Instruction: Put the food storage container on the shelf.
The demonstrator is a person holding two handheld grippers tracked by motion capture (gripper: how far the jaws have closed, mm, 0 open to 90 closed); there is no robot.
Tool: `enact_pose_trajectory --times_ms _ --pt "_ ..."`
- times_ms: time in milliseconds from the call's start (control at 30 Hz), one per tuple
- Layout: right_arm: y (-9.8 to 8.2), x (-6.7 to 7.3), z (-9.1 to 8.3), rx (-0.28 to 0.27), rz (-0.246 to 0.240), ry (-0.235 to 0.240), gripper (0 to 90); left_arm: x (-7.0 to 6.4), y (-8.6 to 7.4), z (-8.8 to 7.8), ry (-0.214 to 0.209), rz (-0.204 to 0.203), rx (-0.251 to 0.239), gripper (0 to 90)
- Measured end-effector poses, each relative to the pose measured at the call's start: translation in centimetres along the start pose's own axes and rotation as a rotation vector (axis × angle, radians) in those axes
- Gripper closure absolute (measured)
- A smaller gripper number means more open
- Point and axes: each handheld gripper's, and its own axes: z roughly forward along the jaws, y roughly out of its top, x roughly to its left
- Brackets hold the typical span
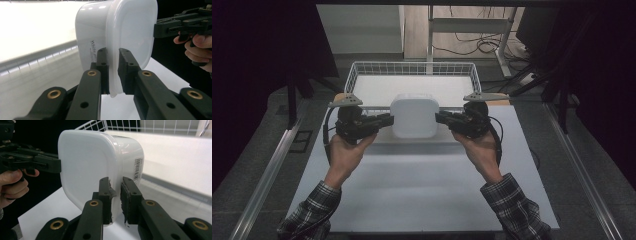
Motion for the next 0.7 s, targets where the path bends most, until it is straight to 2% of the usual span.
enact_pose_trajectory --times_ms 400,567,700 --pt "3.3 -0.9 0.5 -0.021 0.0 -0.01 78.0 1.0 3.4 0.3 0.01 -0.001 -0.009 80.0" --pt "4.9 -1.8 1.3 -0.018 0.012 -0.029 77.8 2.2 5.0 1.2 0.013 -0.023 0.005 79.9" --pt "5.5 -2.3 1.8 -0.009 0.026 -0.034 77.8 2.8 5.7 1.7 0.017 -0.036 0.021 79.8"
